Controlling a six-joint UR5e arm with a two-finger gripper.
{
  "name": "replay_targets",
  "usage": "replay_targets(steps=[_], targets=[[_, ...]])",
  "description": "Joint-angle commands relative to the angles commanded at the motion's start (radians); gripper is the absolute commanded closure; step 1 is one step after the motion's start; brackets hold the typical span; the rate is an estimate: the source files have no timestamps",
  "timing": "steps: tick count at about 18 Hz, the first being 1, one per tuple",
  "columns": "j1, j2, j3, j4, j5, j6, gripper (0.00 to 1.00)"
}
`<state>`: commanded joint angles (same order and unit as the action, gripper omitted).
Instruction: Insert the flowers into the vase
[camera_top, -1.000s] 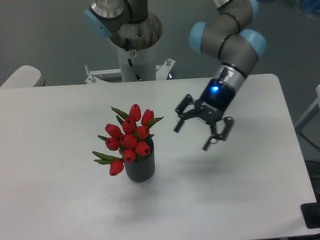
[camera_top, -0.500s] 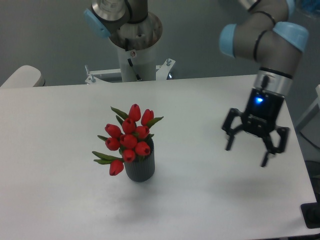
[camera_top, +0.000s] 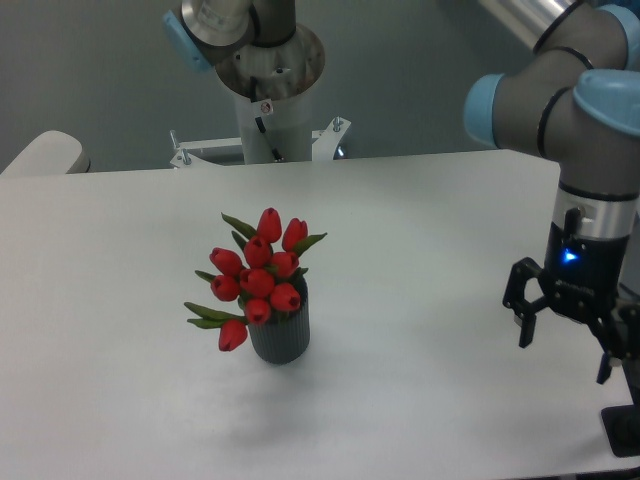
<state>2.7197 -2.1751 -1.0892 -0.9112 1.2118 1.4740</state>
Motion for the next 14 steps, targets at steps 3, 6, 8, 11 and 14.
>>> replay_targets(steps=[3, 6, 8, 11, 14], targets=[[0.000, 0.003, 0.003, -0.032, 0.066, 0.028, 0.00], [-0.006, 0.009, 0.009, -0.083, 0.104, 0.080, 0.00], [-0.018, 0.014, 0.008, -0.094, 0.153, 0.098, 0.00], [-0.046, 0.015, 0.003, -0.113, 0.221, 0.150, 0.00], [-0.074, 0.015, 0.000, -0.115, 0.282, 0.161, 0.00]])
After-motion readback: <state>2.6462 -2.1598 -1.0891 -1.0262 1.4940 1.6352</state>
